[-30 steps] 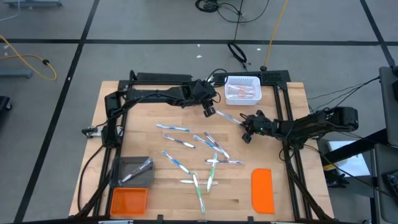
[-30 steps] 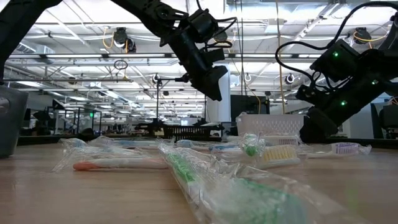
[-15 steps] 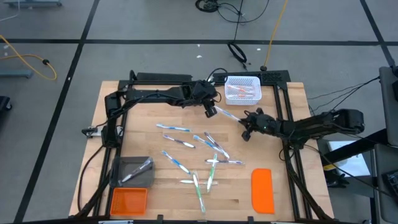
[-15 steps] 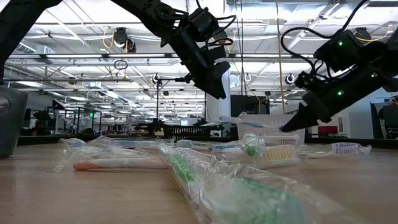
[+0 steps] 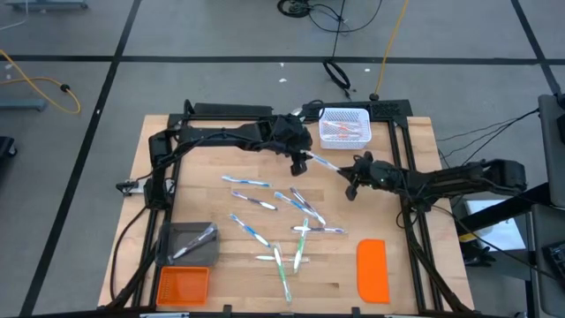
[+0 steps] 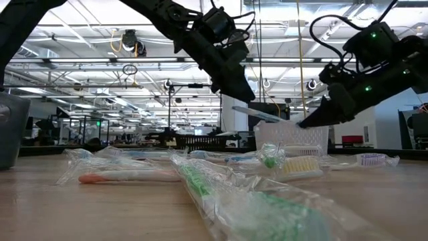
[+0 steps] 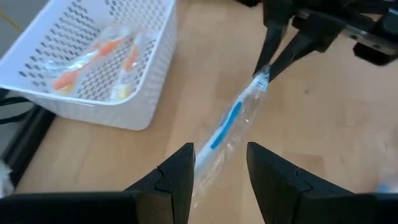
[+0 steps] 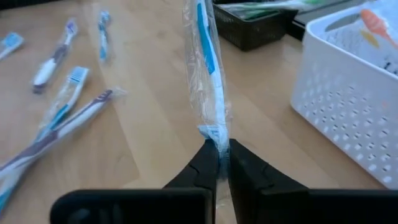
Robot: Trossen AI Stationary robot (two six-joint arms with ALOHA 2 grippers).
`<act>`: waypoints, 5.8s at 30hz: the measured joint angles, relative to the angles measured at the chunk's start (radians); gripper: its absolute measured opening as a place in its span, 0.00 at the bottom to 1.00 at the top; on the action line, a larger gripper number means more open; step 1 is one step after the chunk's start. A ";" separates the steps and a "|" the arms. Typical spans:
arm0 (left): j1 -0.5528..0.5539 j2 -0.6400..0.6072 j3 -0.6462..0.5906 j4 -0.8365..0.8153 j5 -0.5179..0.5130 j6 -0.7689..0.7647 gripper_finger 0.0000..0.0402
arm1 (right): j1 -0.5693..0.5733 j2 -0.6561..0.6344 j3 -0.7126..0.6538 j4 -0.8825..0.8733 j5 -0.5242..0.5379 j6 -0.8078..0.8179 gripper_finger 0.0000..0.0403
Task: Pick & Place Toothbrushes
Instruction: Put the blue toothbrush into the orange bin
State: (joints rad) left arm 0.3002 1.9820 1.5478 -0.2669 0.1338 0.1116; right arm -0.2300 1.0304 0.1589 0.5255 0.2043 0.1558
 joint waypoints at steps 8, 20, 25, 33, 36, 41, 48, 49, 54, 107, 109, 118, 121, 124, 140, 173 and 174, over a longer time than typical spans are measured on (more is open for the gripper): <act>-0.043 0.000 0.000 -0.058 -0.088 0.126 0.37 | 0.035 -0.028 0.000 0.000 -0.046 0.008 0.03; -0.108 0.000 0.000 -0.150 -0.217 0.214 0.37 | 0.042 -0.028 0.000 0.038 -0.126 0.024 0.03; -0.121 0.000 0.000 -0.214 -0.241 0.229 0.35 | 0.055 -0.028 0.000 0.077 -0.130 0.021 0.03; -0.130 0.001 -0.002 -0.238 -0.220 0.238 0.04 | 0.054 -0.028 0.000 0.069 -0.123 0.013 0.06; -0.127 0.002 -0.002 -0.240 -0.203 0.219 0.04 | 0.054 -0.028 0.000 0.070 -0.122 0.014 0.11; -0.128 0.002 -0.002 -0.244 -0.203 0.190 0.02 | 0.054 -0.028 0.000 0.070 -0.123 0.015 0.14; -0.129 0.002 -0.001 -0.277 -0.225 0.164 0.02 | 0.054 -0.028 0.002 0.052 -0.124 0.015 0.14; -0.129 0.002 0.000 -0.285 -0.225 0.158 0.02 | 0.054 -0.028 0.003 0.045 -0.126 0.012 0.14; -0.143 0.001 0.000 -0.325 -0.263 0.139 0.02 | 0.055 -0.028 0.002 0.016 -0.129 -0.007 0.18; -1.035 -0.327 0.000 -0.911 -0.168 -1.363 0.02 | 0.055 -0.028 0.000 -0.028 -0.128 -0.044 0.39; -1.071 -0.327 0.000 -0.911 -0.168 -1.458 0.02 | 0.055 -0.028 0.000 -0.028 -0.128 -0.045 0.39; -1.200 -0.327 0.000 -0.906 -0.020 -1.833 0.02 | 0.055 -0.028 0.000 -0.028 -0.128 -0.045 0.39; -1.226 -0.332 0.000 -0.891 0.047 -1.931 0.02 | 0.055 -0.028 0.000 -0.028 -0.128 -0.045 0.39; -1.247 -0.338 0.015 -0.877 0.042 -1.972 0.02 | 0.055 -0.028 0.000 -0.028 -0.128 -0.045 0.39; -1.335 -0.338 0.097 -0.896 0.214 -2.260 0.02 | 0.055 -0.028 0.000 -0.029 -0.128 -0.071 0.39; -1.340 -0.332 -0.011 -0.867 0.288 -2.263 0.02 | 0.055 -0.028 0.000 -0.029 -0.128 -0.071 0.39; -1.340 -0.332 -0.023 -0.849 0.294 -2.263 0.02 | 0.055 -0.028 0.000 -0.029 -0.128 -0.071 0.39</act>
State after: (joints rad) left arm -1.0393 1.6497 1.5249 -1.1163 0.4275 -2.1517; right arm -0.1753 1.0027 0.1589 0.4961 0.0761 0.0853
